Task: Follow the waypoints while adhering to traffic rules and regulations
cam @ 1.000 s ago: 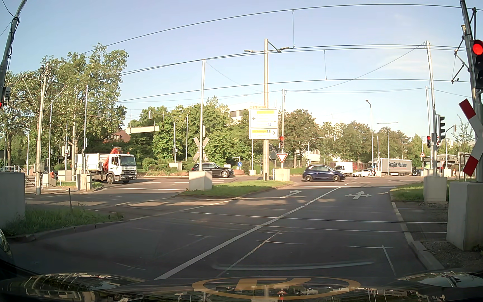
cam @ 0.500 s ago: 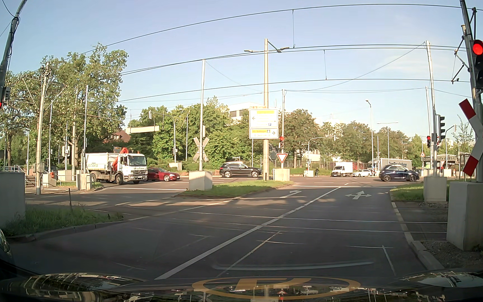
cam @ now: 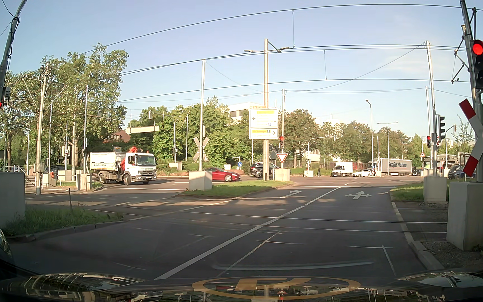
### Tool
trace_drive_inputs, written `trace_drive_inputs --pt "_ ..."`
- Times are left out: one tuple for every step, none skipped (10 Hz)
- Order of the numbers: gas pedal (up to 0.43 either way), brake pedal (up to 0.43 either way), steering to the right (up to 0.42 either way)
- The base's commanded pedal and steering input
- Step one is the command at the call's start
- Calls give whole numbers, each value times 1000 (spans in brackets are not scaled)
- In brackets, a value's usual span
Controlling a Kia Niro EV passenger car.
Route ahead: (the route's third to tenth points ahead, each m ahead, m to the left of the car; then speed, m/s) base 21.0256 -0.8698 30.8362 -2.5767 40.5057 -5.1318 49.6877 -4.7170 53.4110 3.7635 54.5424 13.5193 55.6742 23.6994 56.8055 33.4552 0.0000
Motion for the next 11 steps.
trace_drive_inputs --pt "0 293 248" --pt "0 293 248" --pt "0 293 248" --pt "0 293 248" --pt "0 293 248" --pt "0 293 248" --pt "0 293 248" --pt "0 293 248" --pt "0 293 248" --pt "0 293 248" --pt "0 293 248"
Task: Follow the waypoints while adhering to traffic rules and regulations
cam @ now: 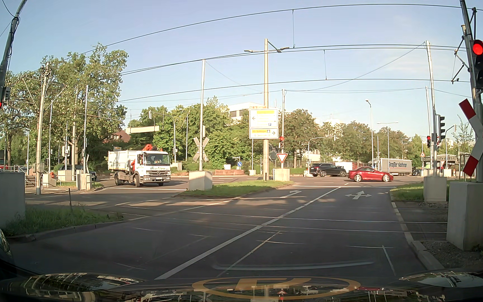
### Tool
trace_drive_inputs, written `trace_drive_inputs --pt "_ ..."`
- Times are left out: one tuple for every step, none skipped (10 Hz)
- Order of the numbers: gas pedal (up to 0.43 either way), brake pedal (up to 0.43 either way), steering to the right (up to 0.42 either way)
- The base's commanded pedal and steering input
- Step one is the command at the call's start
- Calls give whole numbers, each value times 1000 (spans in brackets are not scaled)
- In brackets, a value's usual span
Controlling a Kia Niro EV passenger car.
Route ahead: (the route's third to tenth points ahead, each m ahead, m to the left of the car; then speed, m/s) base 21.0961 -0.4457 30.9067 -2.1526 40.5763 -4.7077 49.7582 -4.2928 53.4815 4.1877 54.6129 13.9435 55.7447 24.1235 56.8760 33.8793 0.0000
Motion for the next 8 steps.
trace_drive_inputs --pt "0 293 248" --pt "0 293 248" --pt "0 293 248" --pt "0 293 248" --pt "0 293 248" --pt "0 293 248" --pt "0 293 248" --pt "0 293 248"
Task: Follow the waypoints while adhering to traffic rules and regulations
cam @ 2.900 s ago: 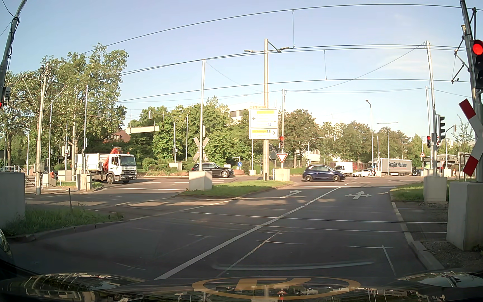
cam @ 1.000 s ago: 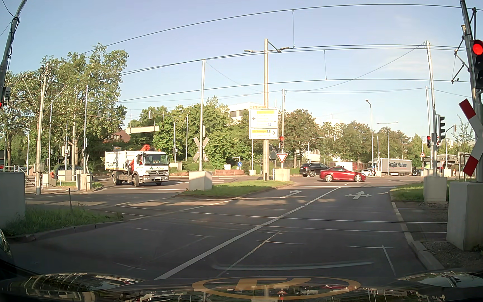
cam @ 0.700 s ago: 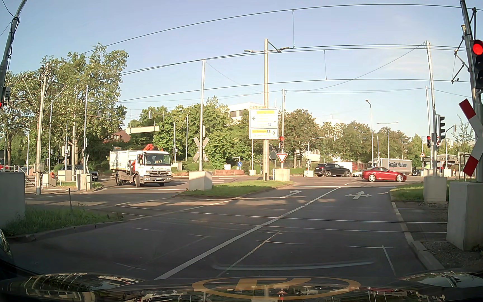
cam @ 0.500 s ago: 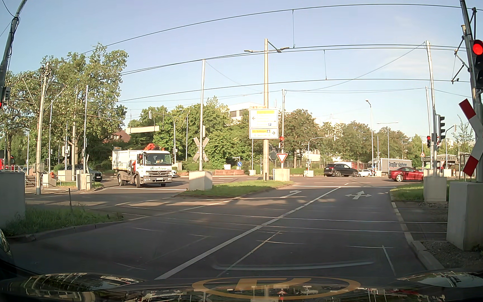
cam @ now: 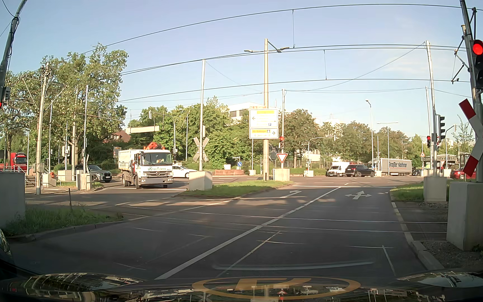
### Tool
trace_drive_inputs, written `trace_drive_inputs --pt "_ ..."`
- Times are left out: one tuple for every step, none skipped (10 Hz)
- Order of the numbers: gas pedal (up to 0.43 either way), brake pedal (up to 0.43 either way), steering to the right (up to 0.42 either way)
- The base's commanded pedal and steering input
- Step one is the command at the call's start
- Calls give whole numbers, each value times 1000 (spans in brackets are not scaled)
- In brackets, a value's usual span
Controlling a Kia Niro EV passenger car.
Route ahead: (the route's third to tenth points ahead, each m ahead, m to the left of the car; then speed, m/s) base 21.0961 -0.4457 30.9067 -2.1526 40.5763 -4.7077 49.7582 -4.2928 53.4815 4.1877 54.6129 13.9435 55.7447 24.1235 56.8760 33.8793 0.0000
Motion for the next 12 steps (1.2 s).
trace_drive_inputs --pt "0 293 248" --pt "0 293 248" --pt "0 293 248" --pt "0 293 248" --pt "0 293 248" --pt "0 299 248" --pt "0 293 248" --pt "0 293 248" --pt "0 293 248" --pt "0 293 248" --pt "0 293 248" --pt "0 293 248"
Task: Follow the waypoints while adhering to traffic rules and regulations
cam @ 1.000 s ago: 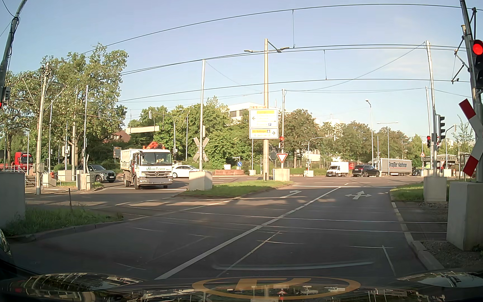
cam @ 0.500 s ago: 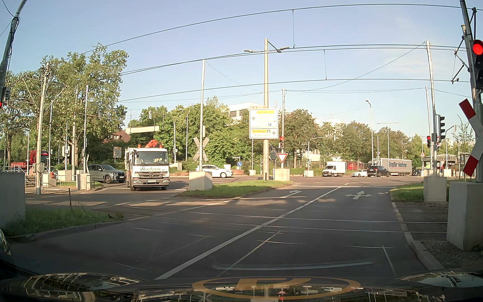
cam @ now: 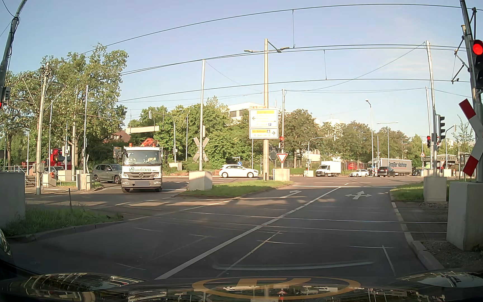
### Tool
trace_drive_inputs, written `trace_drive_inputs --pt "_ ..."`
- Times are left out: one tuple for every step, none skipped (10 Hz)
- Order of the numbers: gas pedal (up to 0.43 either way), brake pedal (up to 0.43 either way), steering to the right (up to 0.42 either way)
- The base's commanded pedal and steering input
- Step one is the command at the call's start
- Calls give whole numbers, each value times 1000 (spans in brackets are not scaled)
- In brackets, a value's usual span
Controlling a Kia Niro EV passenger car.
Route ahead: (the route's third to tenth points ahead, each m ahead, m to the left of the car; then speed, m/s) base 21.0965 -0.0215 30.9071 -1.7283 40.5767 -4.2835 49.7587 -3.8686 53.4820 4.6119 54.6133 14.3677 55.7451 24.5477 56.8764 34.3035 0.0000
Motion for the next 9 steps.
trace_drive_inputs --pt "0 293 248" --pt "0 293 248" --pt "0 293 248" --pt "0 293 248" --pt "0 293 248" --pt "0 293 248" --pt "0 293 248" --pt "0 293 248" --pt "0 293 248"
